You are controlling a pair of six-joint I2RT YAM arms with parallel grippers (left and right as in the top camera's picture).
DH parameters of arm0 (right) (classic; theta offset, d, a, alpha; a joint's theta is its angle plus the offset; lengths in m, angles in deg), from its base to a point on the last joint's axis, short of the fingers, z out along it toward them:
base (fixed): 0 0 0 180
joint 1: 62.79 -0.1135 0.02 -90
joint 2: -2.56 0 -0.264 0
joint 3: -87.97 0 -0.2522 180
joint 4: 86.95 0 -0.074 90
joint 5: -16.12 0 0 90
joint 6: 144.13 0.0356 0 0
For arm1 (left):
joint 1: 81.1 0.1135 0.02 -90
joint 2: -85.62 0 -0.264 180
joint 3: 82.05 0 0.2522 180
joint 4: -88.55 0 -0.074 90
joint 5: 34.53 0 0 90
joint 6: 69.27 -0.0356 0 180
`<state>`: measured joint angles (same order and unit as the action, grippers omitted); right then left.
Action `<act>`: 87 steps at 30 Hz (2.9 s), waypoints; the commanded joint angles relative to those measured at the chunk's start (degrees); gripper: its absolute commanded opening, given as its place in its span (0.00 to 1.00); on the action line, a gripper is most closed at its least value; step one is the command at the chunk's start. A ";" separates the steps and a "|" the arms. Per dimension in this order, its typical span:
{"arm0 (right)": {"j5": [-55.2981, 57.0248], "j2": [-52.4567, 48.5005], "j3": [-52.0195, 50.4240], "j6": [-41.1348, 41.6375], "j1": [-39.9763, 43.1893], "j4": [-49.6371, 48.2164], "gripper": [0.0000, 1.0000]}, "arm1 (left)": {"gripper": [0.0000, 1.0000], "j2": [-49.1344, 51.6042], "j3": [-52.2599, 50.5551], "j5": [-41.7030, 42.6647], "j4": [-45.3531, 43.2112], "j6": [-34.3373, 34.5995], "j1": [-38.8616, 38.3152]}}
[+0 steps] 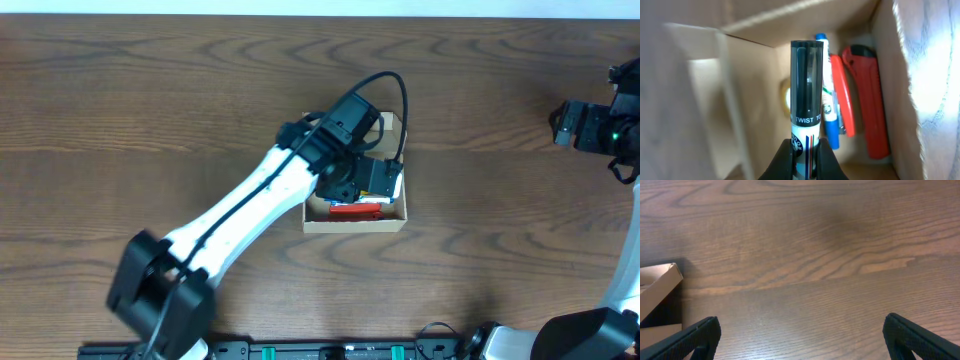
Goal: Pack container
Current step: 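Carry the black marker into the box and open the left gripper, then raise the left gripper out of the box, then move both grippers to the box lid flaps and grasp them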
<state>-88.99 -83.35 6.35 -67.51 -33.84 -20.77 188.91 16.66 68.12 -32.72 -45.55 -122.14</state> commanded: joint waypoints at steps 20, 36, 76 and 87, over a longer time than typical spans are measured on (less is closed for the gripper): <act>-1.05 -2.51 -0.17 0.50 0.44 0.04 0.99 | 0.07 12.37 0.72 3.89 -3.21 9.11 1.64; -2.60 -2.51 -0.17 0.50 0.42 0.42 0.99 | 0.95 8.28 1.99 -0.39 -0.98 14.34 1.66; -34.71 -12.79 -19.28 12.76 -16.76 -8.31 0.01 | 0.06 3.72 -0.46 33.90 6.95 57.88 43.15; -42.60 -24.24 -19.28 15.61 -18.05 -15.69 0.01 | 0.06 16.15 -0.46 45.51 3.82 57.31 43.19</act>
<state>-127.17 -105.12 -12.45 -53.68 -51.24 -35.52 202.74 16.49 110.02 -28.83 11.96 -78.95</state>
